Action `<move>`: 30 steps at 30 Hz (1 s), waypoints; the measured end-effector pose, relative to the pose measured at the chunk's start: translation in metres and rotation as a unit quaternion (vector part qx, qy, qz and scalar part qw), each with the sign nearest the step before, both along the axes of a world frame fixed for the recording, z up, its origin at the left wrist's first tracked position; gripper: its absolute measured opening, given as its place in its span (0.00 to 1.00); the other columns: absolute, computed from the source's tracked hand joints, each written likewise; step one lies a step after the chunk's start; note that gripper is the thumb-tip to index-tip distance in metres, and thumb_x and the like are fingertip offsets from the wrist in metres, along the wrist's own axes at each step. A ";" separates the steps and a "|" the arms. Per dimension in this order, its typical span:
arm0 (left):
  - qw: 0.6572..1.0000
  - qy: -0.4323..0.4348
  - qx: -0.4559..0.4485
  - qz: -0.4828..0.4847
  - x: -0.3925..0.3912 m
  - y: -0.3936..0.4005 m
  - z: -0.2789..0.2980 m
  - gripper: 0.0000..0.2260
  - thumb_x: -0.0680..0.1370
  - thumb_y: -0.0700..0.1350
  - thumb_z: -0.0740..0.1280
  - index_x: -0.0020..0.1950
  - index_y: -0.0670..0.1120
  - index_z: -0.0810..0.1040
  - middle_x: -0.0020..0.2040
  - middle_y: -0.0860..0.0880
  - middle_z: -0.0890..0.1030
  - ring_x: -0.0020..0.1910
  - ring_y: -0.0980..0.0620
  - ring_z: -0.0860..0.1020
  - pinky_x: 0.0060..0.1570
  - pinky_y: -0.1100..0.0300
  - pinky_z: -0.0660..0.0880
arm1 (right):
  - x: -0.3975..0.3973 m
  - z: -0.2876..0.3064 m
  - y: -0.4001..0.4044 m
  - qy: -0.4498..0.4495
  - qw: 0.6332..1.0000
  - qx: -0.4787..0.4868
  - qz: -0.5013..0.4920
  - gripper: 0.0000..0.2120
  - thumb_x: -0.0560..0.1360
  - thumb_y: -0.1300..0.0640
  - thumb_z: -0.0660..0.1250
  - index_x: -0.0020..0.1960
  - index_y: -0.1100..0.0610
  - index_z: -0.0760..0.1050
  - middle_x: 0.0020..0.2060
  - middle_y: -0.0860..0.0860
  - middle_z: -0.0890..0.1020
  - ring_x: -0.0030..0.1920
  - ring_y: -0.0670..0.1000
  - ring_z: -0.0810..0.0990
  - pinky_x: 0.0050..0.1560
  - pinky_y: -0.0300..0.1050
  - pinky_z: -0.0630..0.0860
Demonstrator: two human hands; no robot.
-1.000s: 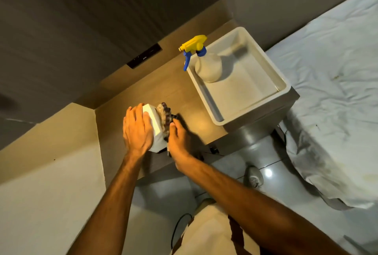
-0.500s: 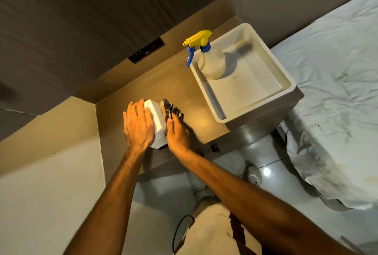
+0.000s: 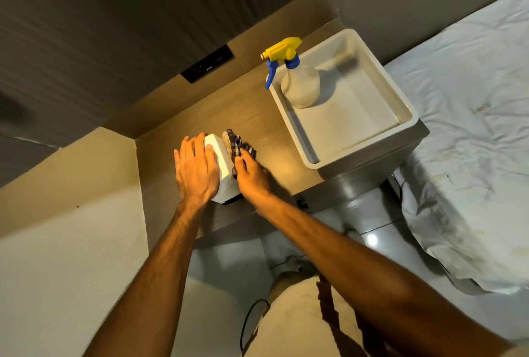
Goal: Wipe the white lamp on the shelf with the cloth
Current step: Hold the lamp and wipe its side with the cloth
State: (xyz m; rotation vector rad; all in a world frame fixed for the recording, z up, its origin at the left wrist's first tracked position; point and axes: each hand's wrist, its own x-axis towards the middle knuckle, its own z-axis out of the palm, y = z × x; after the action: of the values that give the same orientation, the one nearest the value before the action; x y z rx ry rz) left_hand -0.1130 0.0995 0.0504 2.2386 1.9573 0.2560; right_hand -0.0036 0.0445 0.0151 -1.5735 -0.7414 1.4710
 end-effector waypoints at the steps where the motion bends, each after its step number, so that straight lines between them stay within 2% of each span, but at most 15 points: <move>1: 1.000 0.001 -0.001 -0.001 0.000 0.000 0.001 0.26 0.84 0.53 0.48 0.76 0.43 0.68 0.76 0.40 0.71 0.80 0.40 0.64 0.82 0.37 0.53 | -0.005 0.004 -0.009 0.002 1.000 0.015 -0.008 0.22 0.87 0.50 0.52 0.80 0.49 0.65 0.73 0.57 0.75 0.71 0.59 0.75 0.68 0.54 0.75; 6: 0.999 0.040 -0.010 -0.024 0.000 0.000 0.002 0.21 0.86 0.51 0.53 0.77 0.44 0.67 0.76 0.40 0.71 0.81 0.39 0.61 0.82 0.35 0.53 | -0.005 0.022 0.023 0.014 0.997 0.081 -0.009 0.20 0.86 0.50 0.53 0.77 0.48 0.69 0.68 0.57 0.79 0.67 0.58 0.79 0.67 0.57 0.78; 9: 1.000 0.008 -0.008 -0.001 0.002 -0.001 0.003 0.24 0.85 0.52 0.48 0.76 0.43 0.68 0.77 0.41 0.71 0.81 0.41 0.62 0.83 0.37 0.51 | 0.004 0.012 0.047 0.018 0.999 0.042 0.004 0.20 0.87 0.51 0.52 0.75 0.52 0.71 0.65 0.61 0.80 0.63 0.61 0.80 0.64 0.55 0.79; 14: 1.000 0.007 -0.005 -0.002 0.001 -0.002 0.002 0.26 0.83 0.54 0.48 0.76 0.43 0.68 0.76 0.40 0.71 0.80 0.40 0.64 0.82 0.37 0.51 | 0.002 -0.011 0.009 0.002 1.000 -0.016 -0.014 0.21 0.87 0.49 0.51 0.78 0.51 0.67 0.70 0.59 0.77 0.69 0.59 0.77 0.62 0.49 0.75; 18: 1.000 0.006 -0.009 -0.005 -0.001 0.000 0.000 0.25 0.84 0.53 0.48 0.76 0.43 0.68 0.77 0.40 0.71 0.81 0.41 0.62 0.83 0.38 0.50 | -0.017 0.004 -0.026 0.013 0.997 0.067 -0.035 0.21 0.86 0.49 0.54 0.79 0.48 0.66 0.71 0.56 0.77 0.69 0.57 0.77 0.68 0.56 0.78; 21: 0.999 0.032 -0.008 -0.027 -0.002 0.000 -0.002 0.20 0.87 0.50 0.52 0.77 0.44 0.67 0.76 0.41 0.71 0.82 0.40 0.61 0.82 0.35 0.52 | -0.005 0.016 0.010 -0.003 0.993 0.114 -0.016 0.21 0.86 0.51 0.55 0.78 0.50 0.68 0.70 0.58 0.78 0.69 0.57 0.78 0.68 0.55 0.77; 25: 1.000 -0.003 0.007 0.013 -0.007 0.003 0.007 0.23 0.85 0.51 0.49 0.76 0.43 0.68 0.76 0.40 0.71 0.81 0.40 0.63 0.82 0.36 0.51 | 0.006 0.014 0.049 -0.007 0.998 0.054 0.043 0.21 0.87 0.51 0.51 0.77 0.53 0.69 0.67 0.62 0.79 0.64 0.61 0.79 0.61 0.51 0.78; 27: 1.000 0.001 0.011 0.011 -0.008 0.001 0.004 0.24 0.85 0.52 0.50 0.76 0.43 0.68 0.76 0.40 0.71 0.80 0.39 0.63 0.82 0.36 0.52 | 0.006 0.005 0.033 -0.015 0.999 0.015 0.035 0.22 0.87 0.51 0.51 0.78 0.54 0.67 0.70 0.61 0.77 0.68 0.61 0.77 0.66 0.53 0.76; 30: 1.000 -0.004 0.001 0.001 0.000 -0.003 -0.001 0.25 0.84 0.53 0.49 0.75 0.43 0.69 0.76 0.40 0.72 0.80 0.39 0.64 0.82 0.36 0.52 | 0.004 -0.007 -0.014 -0.031 0.999 0.015 -0.005 0.22 0.87 0.51 0.52 0.80 0.52 0.65 0.73 0.58 0.75 0.72 0.59 0.74 0.70 0.53 0.74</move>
State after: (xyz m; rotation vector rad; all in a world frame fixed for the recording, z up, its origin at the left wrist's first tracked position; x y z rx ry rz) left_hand -0.1132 0.0963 0.0490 2.2329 1.9569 0.2652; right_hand 0.0000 0.0309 0.0082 -1.6032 -0.7860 1.4030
